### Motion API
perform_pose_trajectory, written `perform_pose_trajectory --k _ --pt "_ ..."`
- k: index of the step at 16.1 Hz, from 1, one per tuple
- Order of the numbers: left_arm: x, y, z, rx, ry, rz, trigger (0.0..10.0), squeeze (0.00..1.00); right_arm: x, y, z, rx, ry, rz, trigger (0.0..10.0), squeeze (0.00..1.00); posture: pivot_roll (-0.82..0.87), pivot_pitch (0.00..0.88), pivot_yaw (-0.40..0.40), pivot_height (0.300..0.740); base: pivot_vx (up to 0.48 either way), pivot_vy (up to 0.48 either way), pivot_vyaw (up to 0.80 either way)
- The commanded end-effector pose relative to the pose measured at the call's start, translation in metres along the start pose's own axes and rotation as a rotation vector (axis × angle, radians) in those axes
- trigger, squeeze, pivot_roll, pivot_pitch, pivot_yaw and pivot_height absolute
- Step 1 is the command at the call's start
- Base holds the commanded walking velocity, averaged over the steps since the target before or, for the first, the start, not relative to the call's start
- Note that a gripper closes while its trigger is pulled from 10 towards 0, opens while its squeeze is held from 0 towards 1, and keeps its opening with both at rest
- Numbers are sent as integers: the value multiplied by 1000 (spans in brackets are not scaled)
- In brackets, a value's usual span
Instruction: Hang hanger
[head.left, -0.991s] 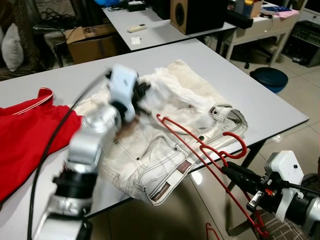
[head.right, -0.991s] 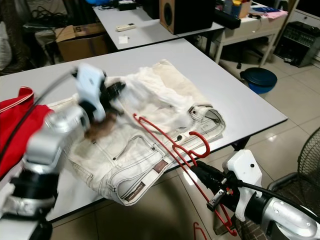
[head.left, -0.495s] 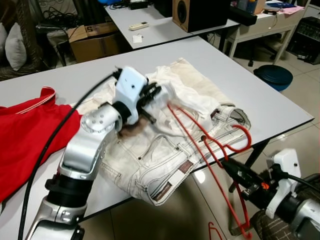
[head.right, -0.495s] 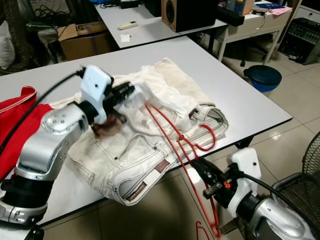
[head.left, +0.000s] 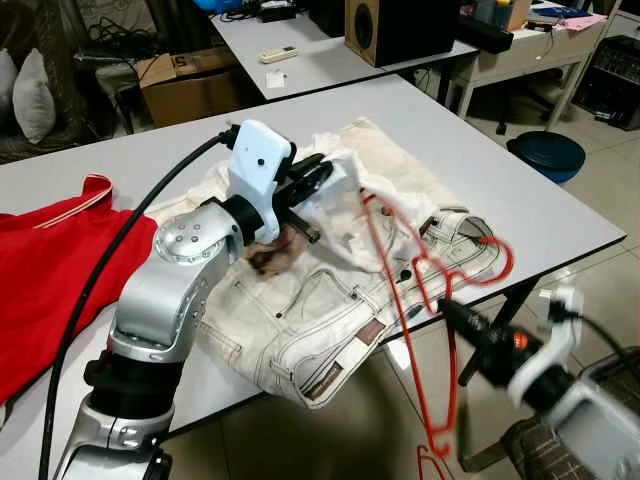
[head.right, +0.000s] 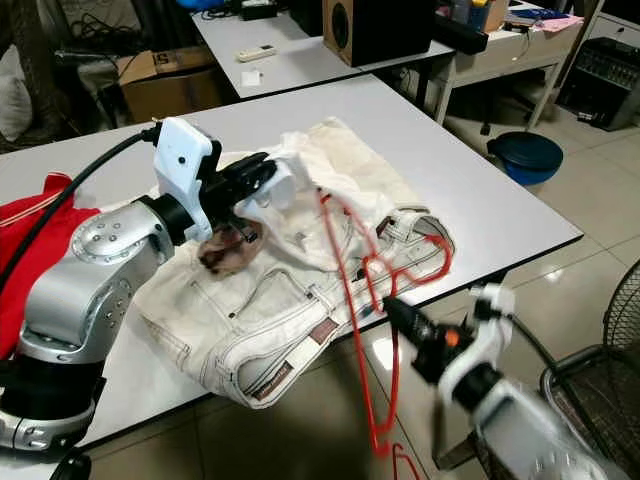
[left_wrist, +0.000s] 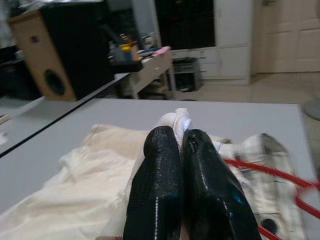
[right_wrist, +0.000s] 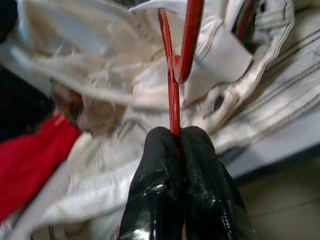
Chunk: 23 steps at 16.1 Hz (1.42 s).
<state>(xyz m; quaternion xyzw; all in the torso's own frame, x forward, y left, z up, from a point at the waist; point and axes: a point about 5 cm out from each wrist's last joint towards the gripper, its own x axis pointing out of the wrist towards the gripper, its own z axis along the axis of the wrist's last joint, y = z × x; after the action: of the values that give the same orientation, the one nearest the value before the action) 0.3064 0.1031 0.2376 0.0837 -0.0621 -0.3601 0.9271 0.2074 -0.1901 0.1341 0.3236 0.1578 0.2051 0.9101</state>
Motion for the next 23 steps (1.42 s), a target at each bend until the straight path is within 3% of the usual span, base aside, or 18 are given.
perform_pose_trajectory --k 1,4,6,10,13,18,23 --pt "-1 -2 3 28 -9 -27 0 0 7 -9 4 76 -17 -35 10000 0 -42 0 87 740 0 0 0" --pt "5 9 6 40 -29 72 0 0 16 -2 3 99 33 19 10000 0 -27 0 66 740 0 0 0" --pt "11 18 7 42 -42 144 0 0 10 3 -8 68 149 59 10000 0 -23 0 55 740 0 0 0" --pt "18 17 17 38 -90 135 0 0 9 -4 -14 127 191 19 10000 0 -21 6 54 740 0 0 0" --pt "16 11 24 46 -127 71 0 0 15 -10 -10 194 128 -23 10000 0 -18 11 58 740 0 0 0" --pt "14 12 38 52 -205 52 0 0 17 -13 -2 299 65 -29 10000 0 -11 12 51 740 0 0 0" --pt "8 0 4 130 -39 -38 0 0 24 -16 46 495 -260 -24 10000 0 -16 14 57 740 0 0 0"
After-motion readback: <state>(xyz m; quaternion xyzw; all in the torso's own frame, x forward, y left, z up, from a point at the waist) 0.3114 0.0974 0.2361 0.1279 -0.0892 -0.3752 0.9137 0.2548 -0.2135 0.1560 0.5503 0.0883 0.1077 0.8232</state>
